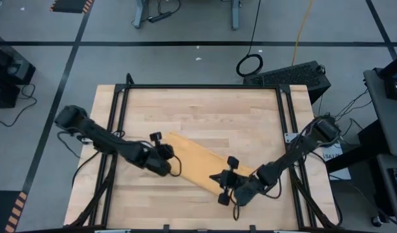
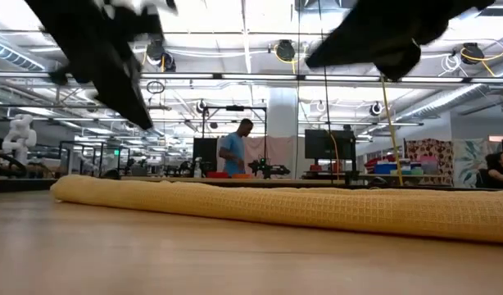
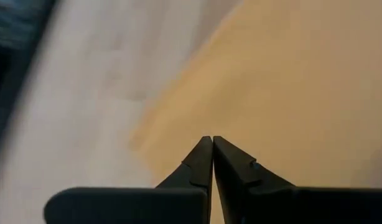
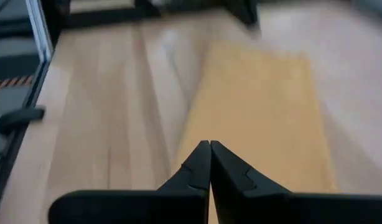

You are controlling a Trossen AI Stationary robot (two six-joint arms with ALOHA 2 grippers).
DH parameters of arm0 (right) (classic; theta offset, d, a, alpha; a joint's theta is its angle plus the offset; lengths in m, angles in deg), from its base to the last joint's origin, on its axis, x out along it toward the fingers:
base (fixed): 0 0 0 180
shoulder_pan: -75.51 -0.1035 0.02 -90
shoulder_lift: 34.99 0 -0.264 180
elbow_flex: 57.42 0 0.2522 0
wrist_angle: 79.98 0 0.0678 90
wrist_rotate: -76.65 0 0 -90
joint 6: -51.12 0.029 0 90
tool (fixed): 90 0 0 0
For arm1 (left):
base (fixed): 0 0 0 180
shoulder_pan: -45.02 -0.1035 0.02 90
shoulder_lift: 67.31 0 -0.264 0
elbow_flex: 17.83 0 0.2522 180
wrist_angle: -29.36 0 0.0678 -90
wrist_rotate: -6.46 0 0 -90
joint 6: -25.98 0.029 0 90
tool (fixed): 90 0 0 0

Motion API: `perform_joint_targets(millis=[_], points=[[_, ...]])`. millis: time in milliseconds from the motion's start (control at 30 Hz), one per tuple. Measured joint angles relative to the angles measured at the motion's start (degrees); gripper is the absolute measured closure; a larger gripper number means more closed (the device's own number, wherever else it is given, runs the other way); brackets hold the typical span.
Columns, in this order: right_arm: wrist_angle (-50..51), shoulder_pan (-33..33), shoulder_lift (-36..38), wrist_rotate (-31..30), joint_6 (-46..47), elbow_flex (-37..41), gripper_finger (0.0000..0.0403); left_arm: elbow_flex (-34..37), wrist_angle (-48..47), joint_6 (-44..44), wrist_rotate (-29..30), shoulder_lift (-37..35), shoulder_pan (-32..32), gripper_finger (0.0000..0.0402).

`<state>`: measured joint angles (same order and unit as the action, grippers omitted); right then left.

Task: Roll towel
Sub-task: Roll the yellow towel

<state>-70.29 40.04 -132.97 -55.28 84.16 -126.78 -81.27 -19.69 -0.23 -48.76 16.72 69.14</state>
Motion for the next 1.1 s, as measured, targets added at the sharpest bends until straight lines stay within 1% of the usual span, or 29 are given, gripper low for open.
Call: perform_joint_targets(millis=[67,133,233,300,333,433,500,600,667,767,900,1000,1100], points=[[6.0,1.7,1.6,5.8,5.8,0.0,0.0403,-0.1,1.1,-3.2,-4.5,-2.9,2.1,0.0382],[8.9,3.4,2.0,11.7,12.1,0.1,0.0403,-0.1,2.4,-6.1,-7.6,-3.8,4.7,0.0382],[11.5,5.2,1.8,22.8,15.7,0.1,0.0403,0.0,3.6,-8.1,-8.3,-3.8,8.6,0.0382],[12.5,5.8,1.3,27.7,16.1,0.1,0.0403,0.8,3.9,-9.0,-7.8,-2.4,10.3,0.0382],[14.1,5.8,1.3,28.9,16.8,0.1,0.0403,1.4,3.1,-9.2,-7.3,-1.5,10.7,0.0382],[18.0,5.9,1.3,29.7,19.9,0.1,0.0403,2.7,4.0,-9.5,-5.8,1.1,10.6,0.0382],[21.8,5.8,1.3,29.4,22.3,0.1,0.0403,4.0,3.4,-9.3,-3.7,2.9,9.2,0.0382],[27.2,5.7,0.6,26.5,26.5,0.1,0.0403,5.8,1.1,-9.3,1.9,4.8,6.7,0.0382],[28.5,5.2,0.3,23.2,28.3,0.4,0.0403,6.8,2.3,-8.0,4.2,5.4,4.6,0.0382],[24.5,5.1,-0.8,19.8,30.2,0.8,0.0403,8.8,1.7,-6.3,5.2,5.7,0.4,0.0382],[21.6,5.3,-3.5,19.6,33.2,0.9,0.0403,10.6,2.8,-2.6,5.3,5.6,-5.4,0.0382],[20.9,5.3,-6.4,19.8,37.7,0.9,0.0403,11.5,6.7,2.7,5.3,5.6,-9.8,0.0382],[19.1,5.0,-9.6,19.8,41.7,0.7,0.0403,11.0,7.3,5.7,4.6,5.4,-12.4,0.0382]])
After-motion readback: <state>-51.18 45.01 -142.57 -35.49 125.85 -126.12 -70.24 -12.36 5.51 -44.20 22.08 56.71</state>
